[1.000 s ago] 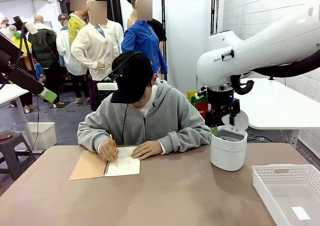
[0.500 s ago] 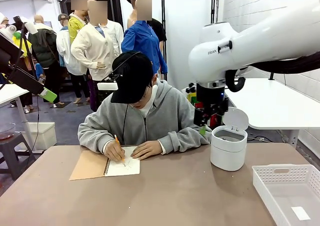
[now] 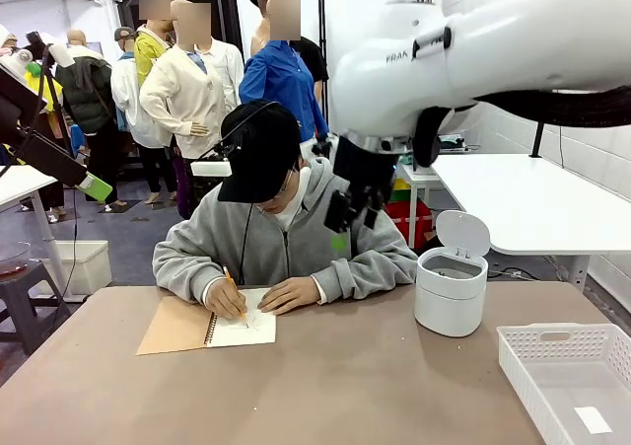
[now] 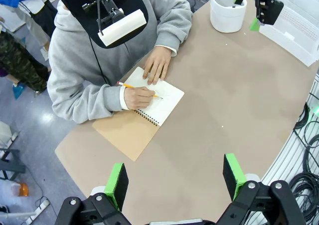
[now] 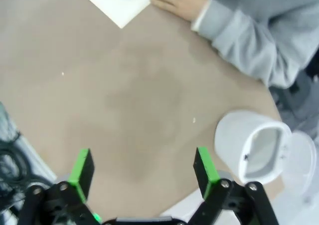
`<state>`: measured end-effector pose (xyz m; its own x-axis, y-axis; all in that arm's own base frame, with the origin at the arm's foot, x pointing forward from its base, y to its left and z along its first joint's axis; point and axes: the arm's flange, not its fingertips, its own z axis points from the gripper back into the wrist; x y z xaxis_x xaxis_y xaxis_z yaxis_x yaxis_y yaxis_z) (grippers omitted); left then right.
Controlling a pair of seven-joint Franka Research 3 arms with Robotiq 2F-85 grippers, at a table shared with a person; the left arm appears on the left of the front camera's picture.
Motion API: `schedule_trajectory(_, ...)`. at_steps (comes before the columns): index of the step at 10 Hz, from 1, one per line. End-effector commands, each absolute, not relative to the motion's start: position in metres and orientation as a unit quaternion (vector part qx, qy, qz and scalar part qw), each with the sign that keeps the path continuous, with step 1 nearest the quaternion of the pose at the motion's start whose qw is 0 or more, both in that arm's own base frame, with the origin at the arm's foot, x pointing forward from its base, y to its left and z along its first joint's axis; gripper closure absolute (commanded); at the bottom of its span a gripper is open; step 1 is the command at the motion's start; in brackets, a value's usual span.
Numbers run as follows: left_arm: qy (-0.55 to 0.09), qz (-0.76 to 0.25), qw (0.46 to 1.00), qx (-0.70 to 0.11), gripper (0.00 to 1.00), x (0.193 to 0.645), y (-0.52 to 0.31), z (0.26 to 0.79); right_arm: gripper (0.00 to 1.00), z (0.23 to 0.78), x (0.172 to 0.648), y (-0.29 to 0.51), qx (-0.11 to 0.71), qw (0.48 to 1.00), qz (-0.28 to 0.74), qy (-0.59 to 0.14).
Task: Sort the paper based on its condition.
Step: If a person hands you a paper, place it in the Organizing basket , and if it's crumpled, put it in the Trash can.
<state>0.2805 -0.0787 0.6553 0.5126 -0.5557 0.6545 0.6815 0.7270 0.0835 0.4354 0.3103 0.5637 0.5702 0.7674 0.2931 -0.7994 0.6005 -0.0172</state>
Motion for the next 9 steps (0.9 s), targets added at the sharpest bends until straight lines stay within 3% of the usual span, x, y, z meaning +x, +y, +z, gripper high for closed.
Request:
schedule_trajectory(1,-0.342,-0.357,0.864,-0.095,0.0,0.28,-0.078,0.655,0.0,0.585,0.441,0.308,0.099,0.861,0.461,-0.191)
schedule_trajectory(5,-0.342,-0.357,0.864,-0.095,0.0,0.28,-0.078,0.655,0.0,0.642,0.439,0.313,0.14,0.843,0.486,-0.185)
schedule_trajectory(9,-0.342,-0.357,0.864,-0.095,0.0,0.28,-0.078,0.655,0.0,0.657,0.419,0.307,0.145,0.839,0.494,-0.176)
